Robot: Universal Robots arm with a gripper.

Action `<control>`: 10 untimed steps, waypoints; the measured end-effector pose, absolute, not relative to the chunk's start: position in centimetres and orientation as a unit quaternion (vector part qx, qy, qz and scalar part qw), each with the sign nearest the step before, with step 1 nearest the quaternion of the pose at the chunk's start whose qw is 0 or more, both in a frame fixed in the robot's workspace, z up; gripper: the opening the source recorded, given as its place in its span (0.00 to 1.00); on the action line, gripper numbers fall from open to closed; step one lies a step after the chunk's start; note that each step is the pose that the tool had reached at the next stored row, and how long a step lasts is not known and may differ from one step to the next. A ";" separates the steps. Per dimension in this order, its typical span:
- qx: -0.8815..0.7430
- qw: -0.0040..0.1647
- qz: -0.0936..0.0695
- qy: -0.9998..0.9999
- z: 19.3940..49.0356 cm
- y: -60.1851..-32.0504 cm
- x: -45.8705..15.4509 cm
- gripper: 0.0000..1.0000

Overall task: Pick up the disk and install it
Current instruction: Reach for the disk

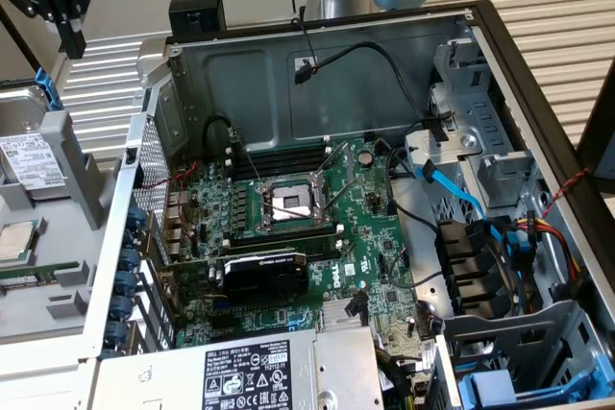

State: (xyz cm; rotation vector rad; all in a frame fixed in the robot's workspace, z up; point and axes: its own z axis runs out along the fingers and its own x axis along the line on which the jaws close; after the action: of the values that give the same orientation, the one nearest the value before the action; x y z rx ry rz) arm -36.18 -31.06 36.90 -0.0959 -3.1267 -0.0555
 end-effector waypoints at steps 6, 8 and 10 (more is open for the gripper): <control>-0.031 0.006 -0.019 -0.999 36.6 -30.7 -38.9 0.11; -0.031 0.006 -0.020 -0.999 36.5 -30.6 -39.8 0.11; -0.031 0.006 -0.020 -0.999 36.4 -30.5 -40.7 0.11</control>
State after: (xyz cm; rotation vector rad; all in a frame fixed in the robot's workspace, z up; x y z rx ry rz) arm -40.73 -30.53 36.36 -0.0960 -3.1269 -0.0623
